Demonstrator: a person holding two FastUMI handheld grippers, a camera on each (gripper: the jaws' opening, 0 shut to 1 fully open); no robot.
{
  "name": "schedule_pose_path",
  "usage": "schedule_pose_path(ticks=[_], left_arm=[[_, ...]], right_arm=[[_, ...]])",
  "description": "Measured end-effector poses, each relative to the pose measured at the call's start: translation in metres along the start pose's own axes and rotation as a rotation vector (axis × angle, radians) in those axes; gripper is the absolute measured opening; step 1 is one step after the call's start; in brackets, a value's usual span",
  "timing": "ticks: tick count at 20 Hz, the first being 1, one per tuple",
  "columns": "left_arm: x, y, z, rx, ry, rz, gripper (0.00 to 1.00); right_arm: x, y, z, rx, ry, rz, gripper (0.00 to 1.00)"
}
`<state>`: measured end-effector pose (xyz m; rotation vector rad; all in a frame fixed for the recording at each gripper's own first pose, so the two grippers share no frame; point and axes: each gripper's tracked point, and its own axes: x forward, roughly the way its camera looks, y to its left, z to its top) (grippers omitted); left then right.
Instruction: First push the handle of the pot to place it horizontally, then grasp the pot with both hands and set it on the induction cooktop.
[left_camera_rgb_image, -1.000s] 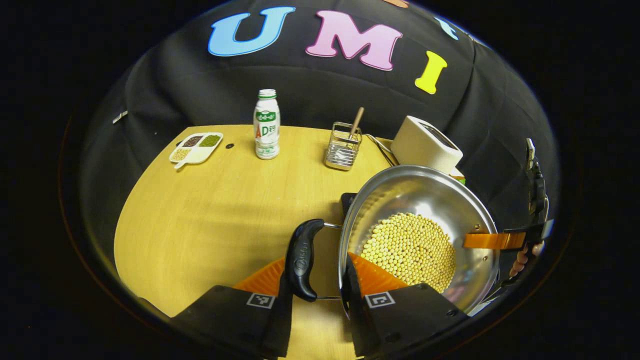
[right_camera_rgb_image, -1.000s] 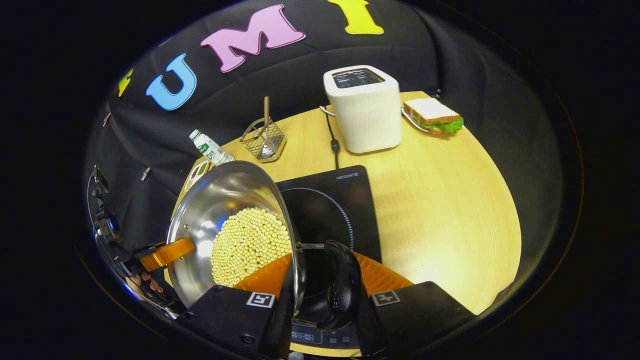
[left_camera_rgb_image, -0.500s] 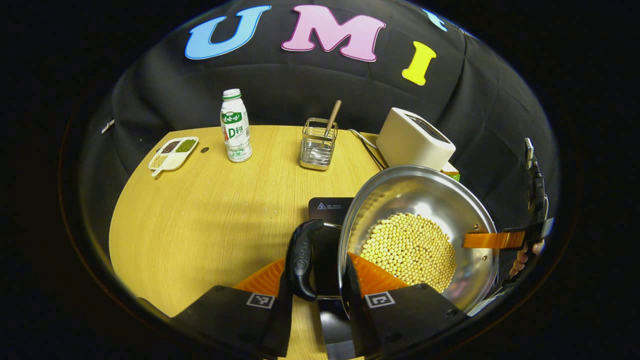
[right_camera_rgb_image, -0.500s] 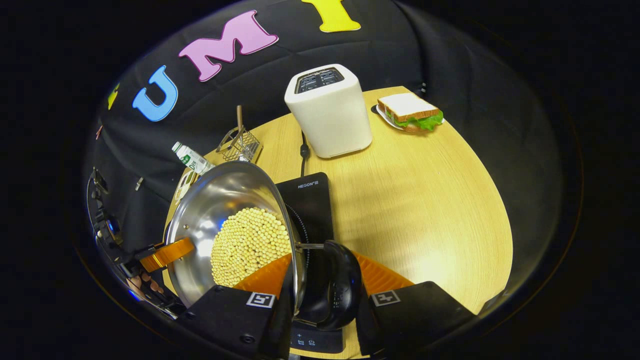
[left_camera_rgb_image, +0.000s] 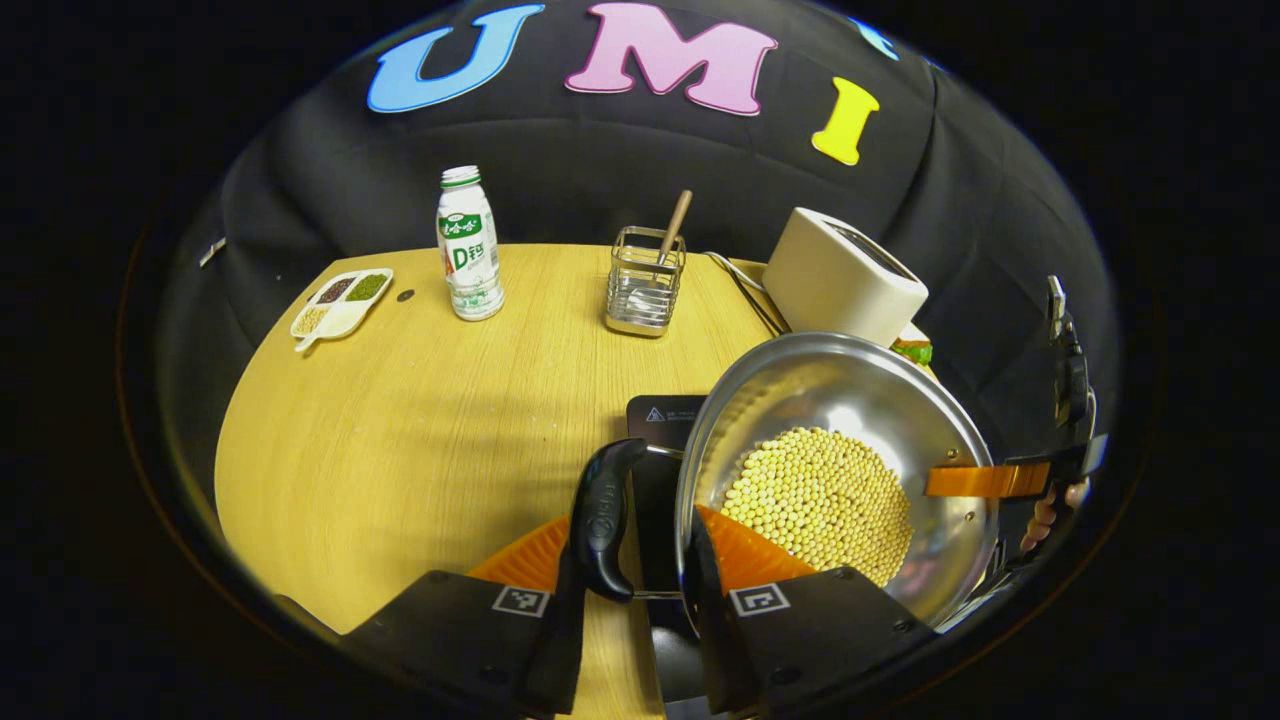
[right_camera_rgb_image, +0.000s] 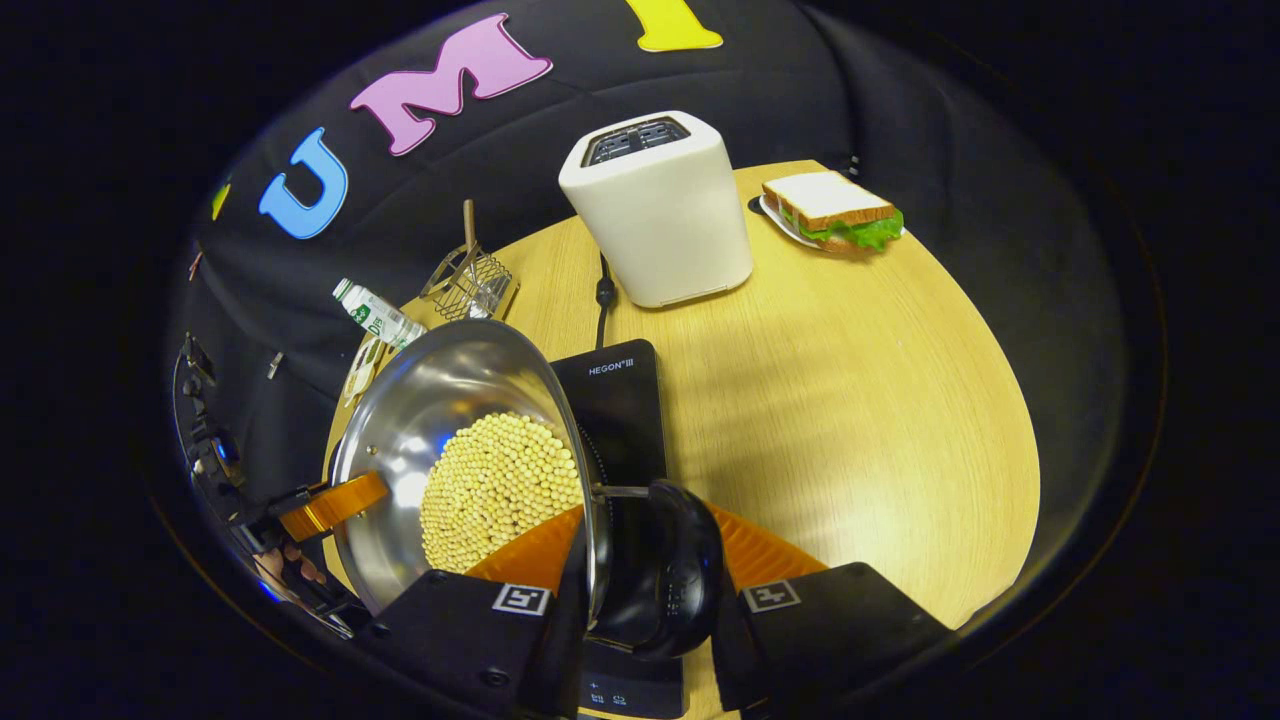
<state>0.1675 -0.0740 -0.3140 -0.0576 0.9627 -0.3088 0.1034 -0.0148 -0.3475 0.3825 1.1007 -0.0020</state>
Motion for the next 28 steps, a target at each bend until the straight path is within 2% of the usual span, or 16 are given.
schedule_pose_path(ticks=[7, 8, 9, 10, 11, 12, 15, 17, 18, 19, 20, 24, 28], left_arm=[[0.001, 0.001, 0.002, -0.008, -0.035, 0.002, 0.52], [0.001, 0.001, 0.001, -0.011, -0.035, 0.000, 0.52], [0.002, 0.001, 0.002, -0.015, -0.037, -0.002, 0.52], [0.002, 0.001, 0.002, -0.018, -0.039, -0.002, 0.52], [0.002, 0.002, 0.002, -0.020, -0.040, -0.001, 0.52], [0.002, 0.002, 0.003, -0.023, -0.042, 0.000, 0.53], [0.002, 0.002, 0.005, -0.008, -0.045, 0.007, 0.56], [0.000, 0.003, 0.005, 0.011, -0.050, 0.026, 0.62], [-0.002, 0.002, 0.011, 0.018, -0.074, 0.036, 0.72], [-0.005, 0.002, 0.016, 0.026, -0.099, 0.045, 0.82], [-0.010, -0.001, 0.022, 0.032, -0.122, 0.043, 0.94], [-0.031, -0.006, 0.034, 0.076, -0.185, 0.055, 0.96], [-0.058, -0.006, 0.044, 0.072, -0.287, 0.100, 0.96]], right_arm=[[0.000, 0.000, 0.001, -0.003, -0.006, -0.002, 0.55], [-0.001, 0.000, 0.001, -0.001, -0.004, -0.002, 0.51], [-0.001, 0.001, 0.001, 0.003, -0.003, -0.002, 0.55], [-0.002, 0.001, 0.001, 0.008, -0.004, -0.002, 0.55], [-0.001, 0.001, 0.002, 0.019, -0.008, -0.002, 0.51], [-0.002, 0.003, 0.003, 0.032, -0.009, 0.000, 0.55], [-0.002, 0.003, 0.002, 0.044, -0.009, -0.001, 0.55], [-0.012, 0.017, 0.006, 0.096, -0.014, 0.051, 0.60], [-0.011, 0.020, 0.011, 0.110, -0.025, 0.060, 0.71], [-0.011, 0.018, 0.015, 0.112, -0.046, 0.051, 0.90], [-0.012, 0.015, 0.019, 0.105, -0.063, 0.037, 0.96], [-0.025, 0.012, 0.021, 0.050, -0.096, -0.003, 0.99], [-0.049, 0.012, 0.033, -0.030, -0.208, -0.059, 0.99]])
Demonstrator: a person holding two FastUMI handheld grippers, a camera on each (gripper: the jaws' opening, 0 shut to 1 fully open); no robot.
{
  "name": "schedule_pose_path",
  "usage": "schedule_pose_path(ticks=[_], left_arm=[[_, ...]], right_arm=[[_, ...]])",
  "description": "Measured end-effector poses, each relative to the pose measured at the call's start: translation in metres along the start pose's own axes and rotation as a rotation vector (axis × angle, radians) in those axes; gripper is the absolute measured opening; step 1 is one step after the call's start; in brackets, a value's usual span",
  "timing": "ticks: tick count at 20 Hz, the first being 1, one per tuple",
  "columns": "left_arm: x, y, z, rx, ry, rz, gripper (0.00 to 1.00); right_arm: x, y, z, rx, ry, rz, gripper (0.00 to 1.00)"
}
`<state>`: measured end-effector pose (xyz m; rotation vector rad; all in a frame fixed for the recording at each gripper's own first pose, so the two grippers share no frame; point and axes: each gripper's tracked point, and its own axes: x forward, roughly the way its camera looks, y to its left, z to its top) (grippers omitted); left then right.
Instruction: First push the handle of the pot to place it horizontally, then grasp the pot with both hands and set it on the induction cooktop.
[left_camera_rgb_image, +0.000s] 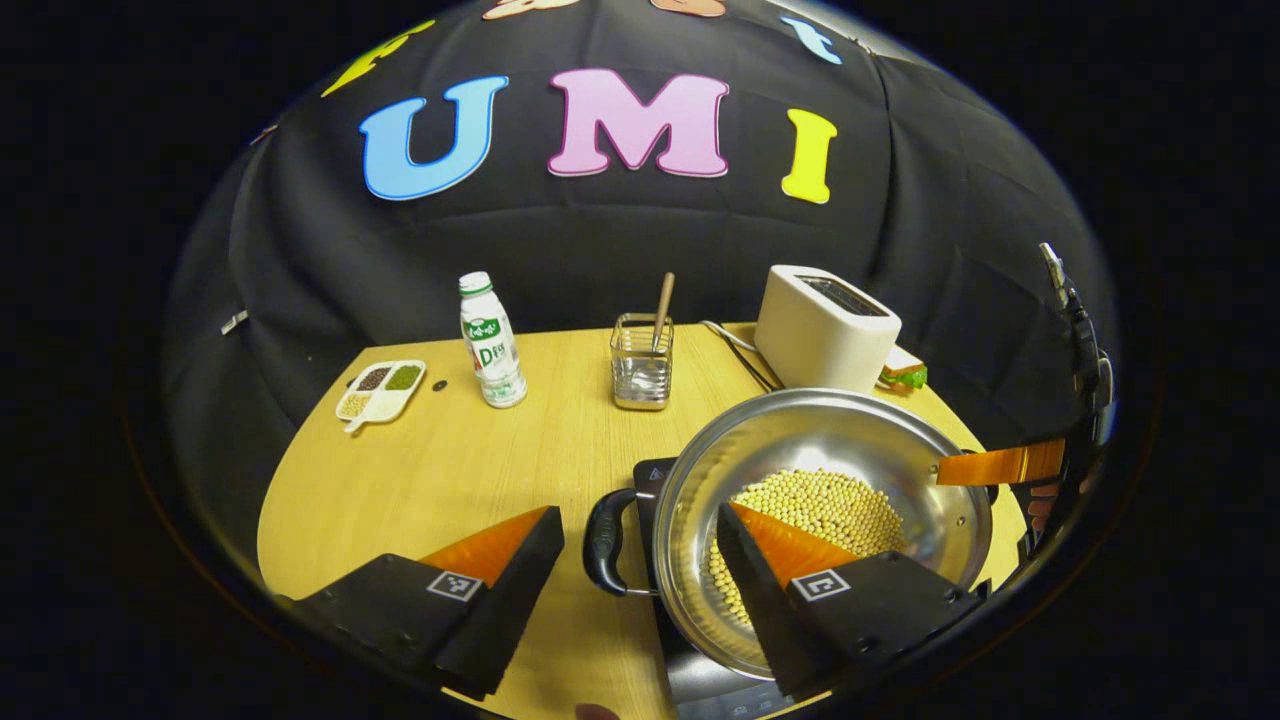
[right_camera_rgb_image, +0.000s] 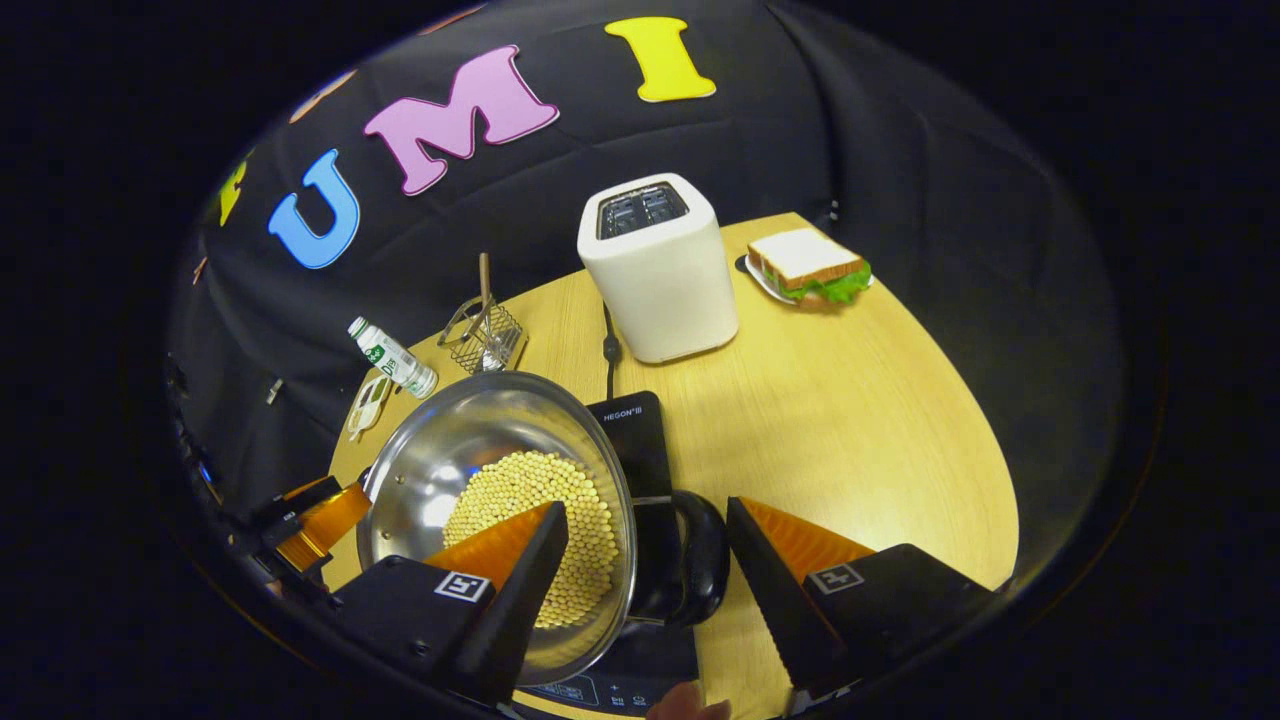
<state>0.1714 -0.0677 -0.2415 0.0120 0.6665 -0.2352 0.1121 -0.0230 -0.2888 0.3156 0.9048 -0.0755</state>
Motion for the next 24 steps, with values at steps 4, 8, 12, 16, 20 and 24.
schedule_pose_path(ticks=[4, 8, 12, 16, 20, 24], left_arm=[[-0.034, -0.007, 0.023, -0.098, -0.150, 0.002, 0.96], [-0.081, -0.015, 0.048, -0.118, -0.322, 0.001, 0.95], [-0.124, -0.015, 0.060, -0.072, -0.462, 0.058, 0.95], [-0.157, -0.026, 0.058, -0.023, -0.525, 0.077, 0.95], [-0.193, -0.037, 0.059, -0.010, -0.619, 0.078, 0.95], [-0.221, -0.042, 0.051, -0.003, -0.671, 0.094, 0.95]], right_arm=[[-0.041, 0.000, 0.029, -0.114, -0.202, -0.055, 0.99], [-0.091, 0.004, 0.054, -0.130, -0.402, -0.048, 0.98], [-0.142, -0.005, 0.068, -0.190, -0.582, -0.073, 0.99], [-0.187, -0.008, 0.066, -0.216, -0.717, -0.080, 0.99], [-0.217, -0.012, 0.063, -0.229, -0.832, -0.092, 0.99], [-0.252, -0.008, 0.049, -0.288, -0.940, -0.107, 0.98]])
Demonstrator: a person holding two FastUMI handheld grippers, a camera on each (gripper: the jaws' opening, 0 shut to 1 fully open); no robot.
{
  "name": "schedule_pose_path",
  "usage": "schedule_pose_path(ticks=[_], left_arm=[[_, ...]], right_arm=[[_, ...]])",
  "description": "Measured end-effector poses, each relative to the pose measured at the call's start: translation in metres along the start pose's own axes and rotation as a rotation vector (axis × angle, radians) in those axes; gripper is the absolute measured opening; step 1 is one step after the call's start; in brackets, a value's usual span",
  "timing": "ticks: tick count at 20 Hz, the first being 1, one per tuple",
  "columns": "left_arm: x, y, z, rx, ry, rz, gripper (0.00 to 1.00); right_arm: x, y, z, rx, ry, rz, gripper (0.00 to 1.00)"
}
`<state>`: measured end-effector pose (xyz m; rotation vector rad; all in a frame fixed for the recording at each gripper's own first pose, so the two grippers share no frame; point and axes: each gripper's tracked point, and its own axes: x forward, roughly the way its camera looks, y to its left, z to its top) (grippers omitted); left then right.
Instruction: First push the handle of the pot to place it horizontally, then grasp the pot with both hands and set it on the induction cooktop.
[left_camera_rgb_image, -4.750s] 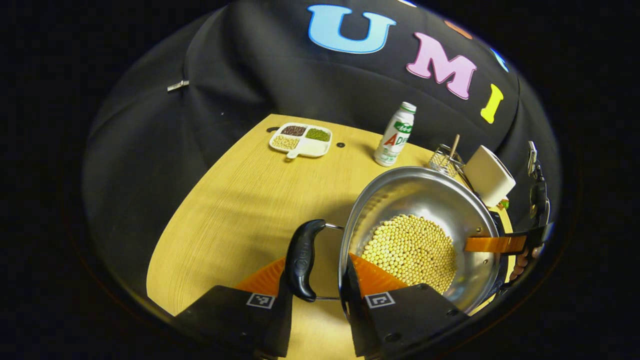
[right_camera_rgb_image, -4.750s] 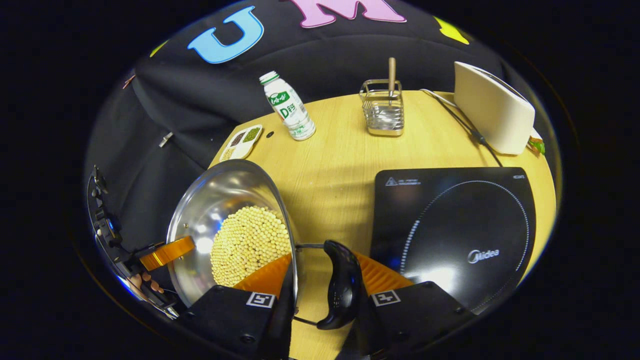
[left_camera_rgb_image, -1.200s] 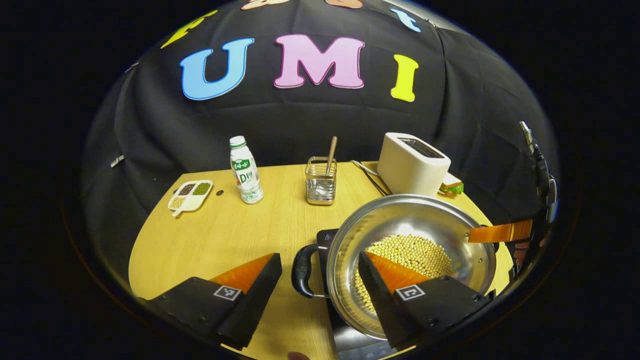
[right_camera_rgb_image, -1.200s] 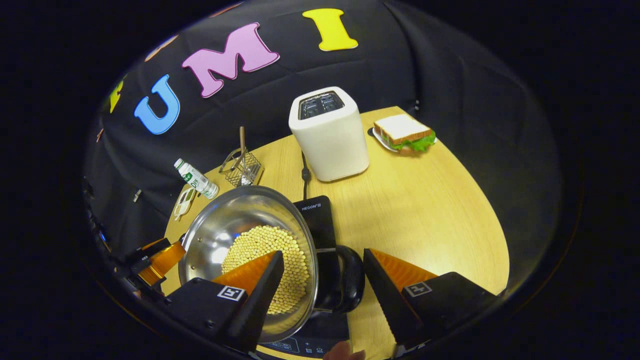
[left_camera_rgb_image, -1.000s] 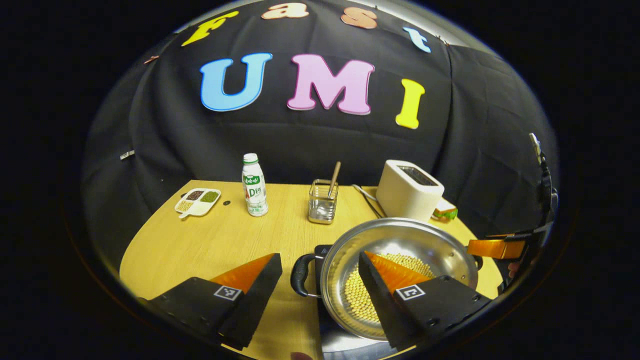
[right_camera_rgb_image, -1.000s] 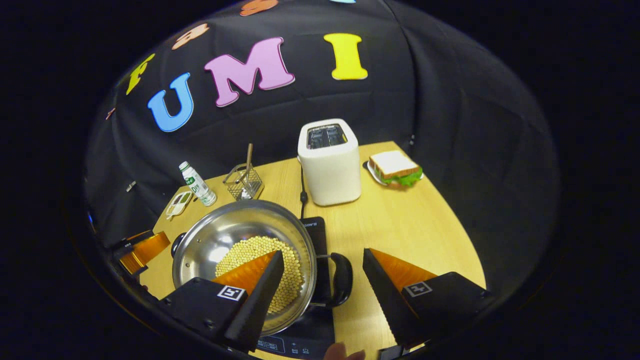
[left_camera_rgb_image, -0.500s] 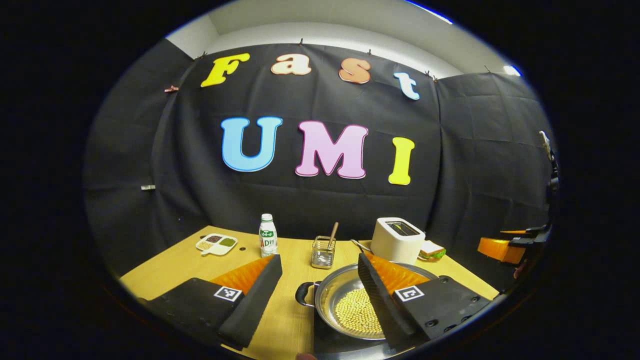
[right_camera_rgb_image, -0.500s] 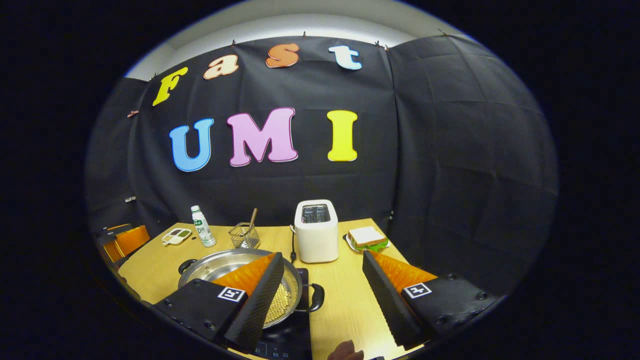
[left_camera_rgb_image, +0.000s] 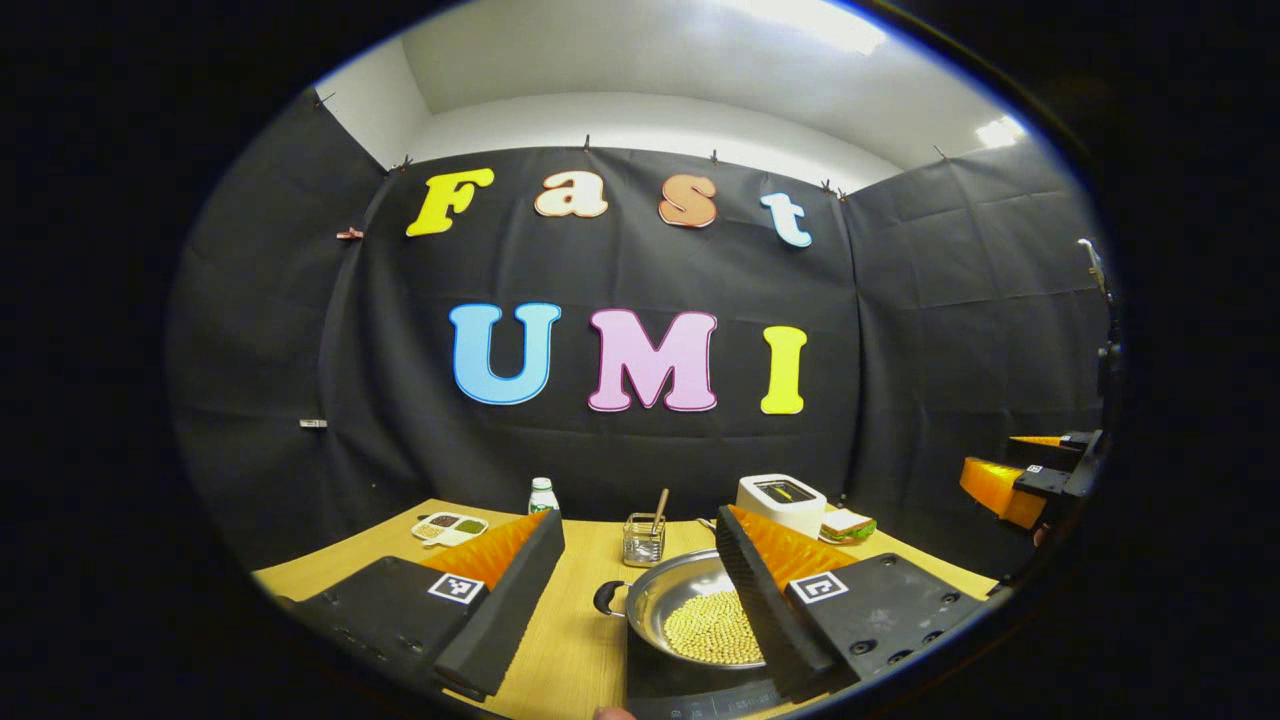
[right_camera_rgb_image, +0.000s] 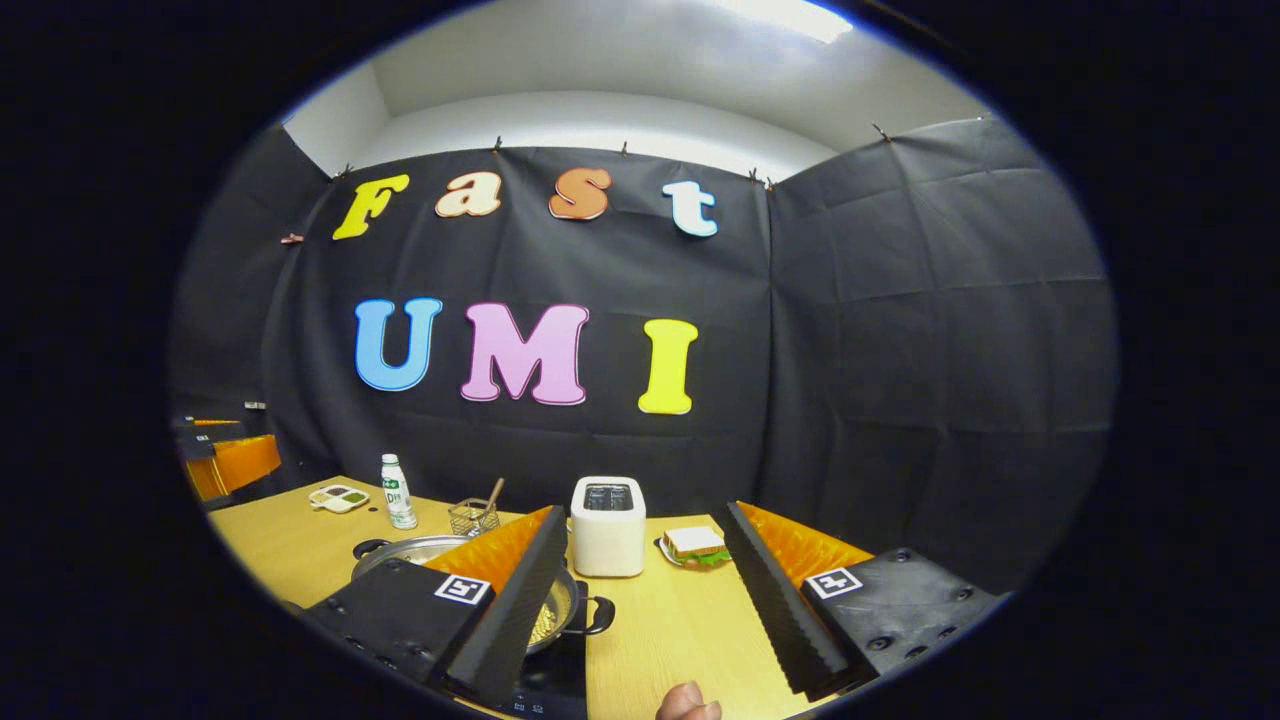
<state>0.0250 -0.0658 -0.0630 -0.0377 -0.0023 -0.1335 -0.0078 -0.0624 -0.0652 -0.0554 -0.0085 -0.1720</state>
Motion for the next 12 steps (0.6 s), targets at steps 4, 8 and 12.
schedule_pose_path(ticks=[4, 8, 12], left_arm=[[-0.023, -0.005, 0.000, 0.005, -0.025, 0.002, 0.95], [-0.031, -0.009, -0.006, 0.026, -0.021, 0.005, 0.95], [-0.038, -0.014, -0.008, 0.058, -0.009, 0.012, 0.95]], right_arm=[[-0.027, 0.007, 0.010, 0.016, -0.061, 0.031, 0.97], [-0.043, 0.009, 0.019, 0.055, -0.097, 0.045, 0.96], [-0.051, 0.009, 0.011, 0.075, -0.088, 0.044, 0.96]])
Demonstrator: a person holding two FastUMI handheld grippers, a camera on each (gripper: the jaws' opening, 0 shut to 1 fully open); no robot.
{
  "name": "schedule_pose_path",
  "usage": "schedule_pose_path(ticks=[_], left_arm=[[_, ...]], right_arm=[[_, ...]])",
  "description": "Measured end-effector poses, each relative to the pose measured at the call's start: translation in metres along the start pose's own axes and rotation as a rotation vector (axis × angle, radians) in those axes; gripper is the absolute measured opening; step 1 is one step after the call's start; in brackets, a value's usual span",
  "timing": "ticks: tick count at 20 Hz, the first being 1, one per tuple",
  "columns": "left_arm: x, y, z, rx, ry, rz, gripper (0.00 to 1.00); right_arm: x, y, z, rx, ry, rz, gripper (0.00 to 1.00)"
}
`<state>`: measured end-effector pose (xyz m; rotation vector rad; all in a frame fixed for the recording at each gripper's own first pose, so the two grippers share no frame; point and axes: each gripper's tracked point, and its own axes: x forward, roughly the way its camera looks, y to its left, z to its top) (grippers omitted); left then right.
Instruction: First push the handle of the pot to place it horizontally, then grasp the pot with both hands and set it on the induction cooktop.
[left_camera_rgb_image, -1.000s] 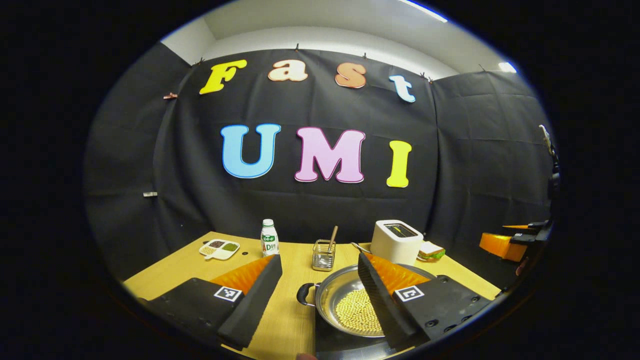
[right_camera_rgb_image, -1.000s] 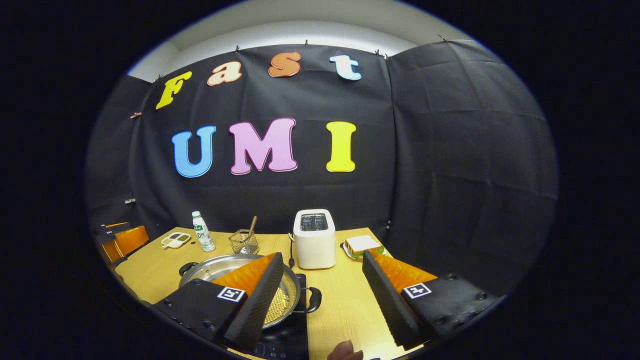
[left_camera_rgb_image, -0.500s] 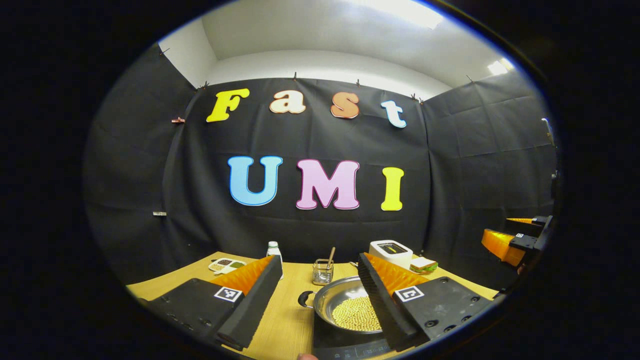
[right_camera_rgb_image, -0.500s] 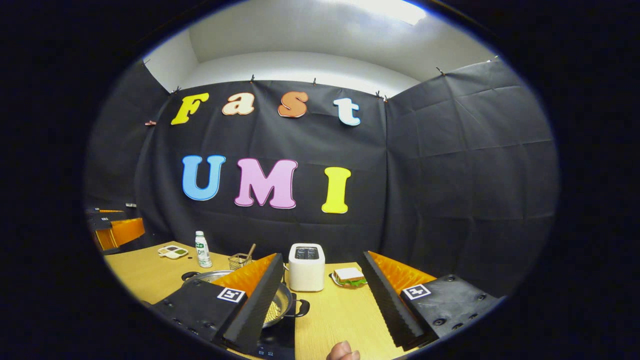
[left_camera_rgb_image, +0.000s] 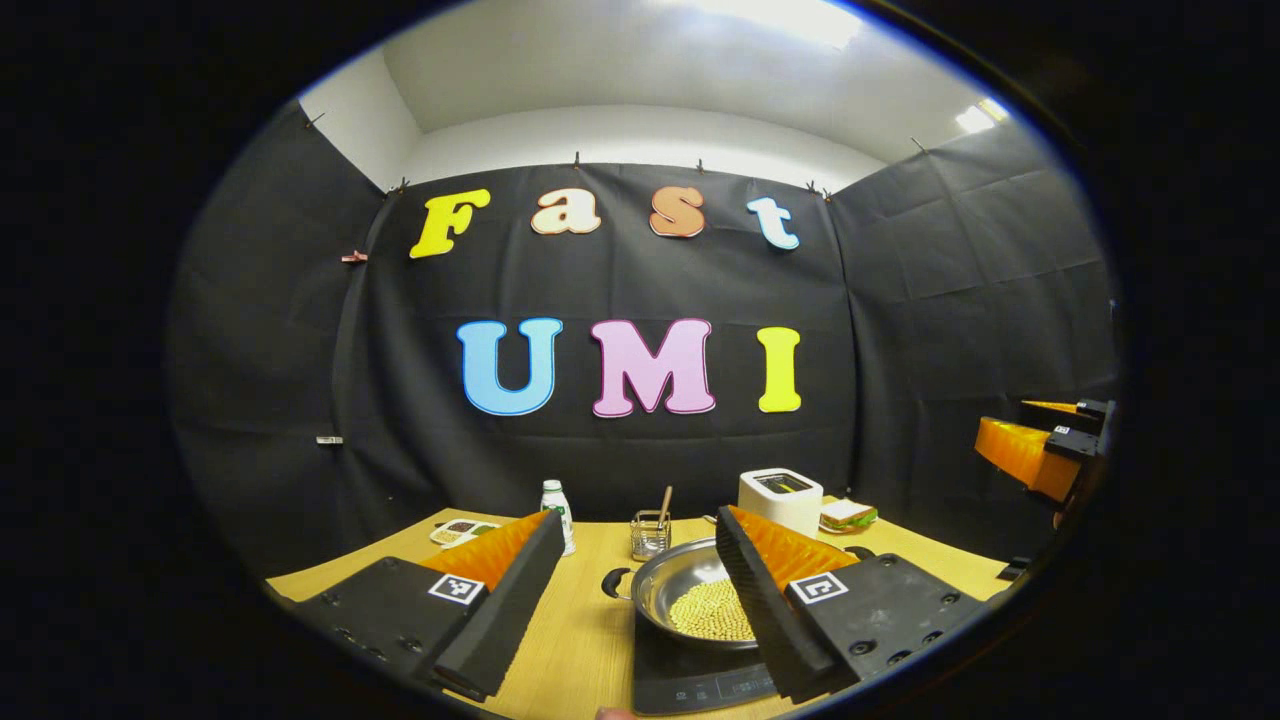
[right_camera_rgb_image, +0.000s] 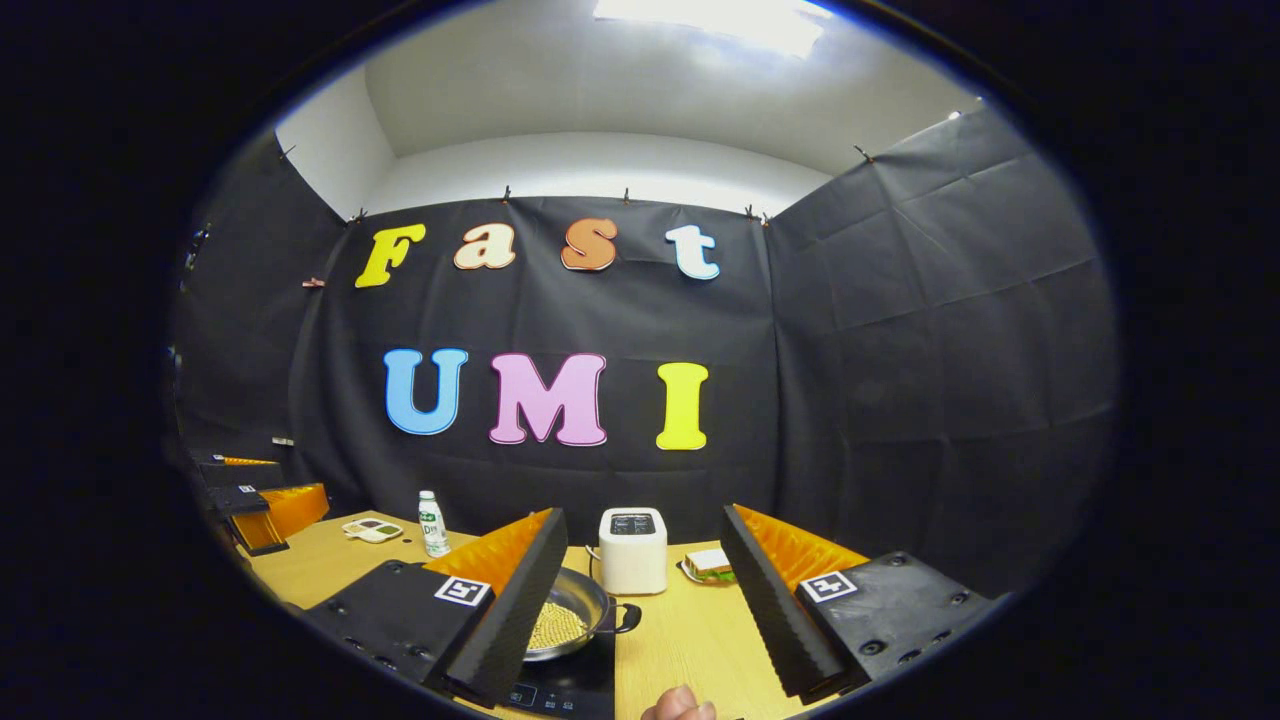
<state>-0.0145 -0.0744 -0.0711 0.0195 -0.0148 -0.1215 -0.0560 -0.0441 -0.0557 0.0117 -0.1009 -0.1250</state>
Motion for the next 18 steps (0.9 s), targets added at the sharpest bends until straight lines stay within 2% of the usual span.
schedule_pose_path(ticks=[1, 2, 7, 8, 9, 18], left_arm=[[0.002, -0.002, -0.003, -0.008, 0.007, -0.006, 0.95], [0.001, -0.005, -0.005, -0.018, 0.014, -0.013, 0.95], [-0.003, 0.000, -0.006, -0.022, 0.023, 0.004, 0.95], [-0.003, -0.002, -0.007, -0.025, 0.024, 0.003, 0.95], [-0.004, -0.004, -0.008, -0.027, 0.030, -0.002, 0.95], [-0.005, -0.010, -0.011, -0.014, 0.040, -0.004, 0.95]], right_arm=[[-0.002, 0.000, -0.002, 0.005, 0.010, 0.002, 1.00], [-0.001, -0.002, -0.001, 0.010, 0.008, 0.001, 0.96], [-0.003, -0.002, 0.000, 0.028, 0.006, 0.010, 0.96], [-0.004, -0.003, -0.001, 0.026, 0.009, 0.009, 1.00], [-0.004, -0.004, -0.003, 0.023, 0.010, 0.008, 0.96], [-0.005, -0.001, -0.007, -0.002, 0.020, 0.015, 0.96]])
